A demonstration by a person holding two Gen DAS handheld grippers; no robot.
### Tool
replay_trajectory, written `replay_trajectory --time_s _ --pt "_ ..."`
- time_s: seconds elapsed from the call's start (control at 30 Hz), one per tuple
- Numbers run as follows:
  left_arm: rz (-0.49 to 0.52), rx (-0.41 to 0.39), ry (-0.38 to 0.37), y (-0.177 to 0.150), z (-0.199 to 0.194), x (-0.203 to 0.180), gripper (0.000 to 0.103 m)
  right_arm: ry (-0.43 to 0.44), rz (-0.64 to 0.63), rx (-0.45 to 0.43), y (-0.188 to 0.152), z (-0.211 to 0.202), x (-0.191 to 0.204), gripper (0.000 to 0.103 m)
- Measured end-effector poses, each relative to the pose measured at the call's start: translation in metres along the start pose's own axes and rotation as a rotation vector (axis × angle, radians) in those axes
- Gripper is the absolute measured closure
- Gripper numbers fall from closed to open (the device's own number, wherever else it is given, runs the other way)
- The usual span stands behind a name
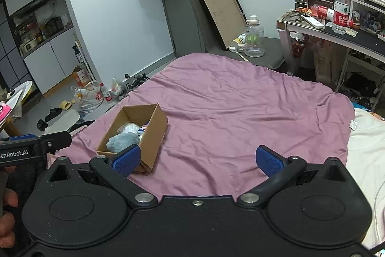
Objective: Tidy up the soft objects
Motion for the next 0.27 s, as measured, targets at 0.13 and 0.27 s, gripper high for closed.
replay_trajectory --time_s 0.13,0.27 --pt "-0.019 -0.006 -0.016 -0.003 0.004 0.002 0.004 -0.003 0.007 -0.004 -0.003 0.003 -0.002 0.000" --pt "-0.017 -0.001 -0.008 -0.006 0.015 0.006 0.004 0.042 0.013 0.003 -0.007 0.011 -0.001 0.000"
Point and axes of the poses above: each gripper's, at about its wrist camera, not at the fingertips, and z roughly the way its jaws point, x to its left, y to its top, the point moved 8 cm from there along z, roughly the way its jaws point, and after that the axes turned 4 degrees about y, right-handed, at the moved point
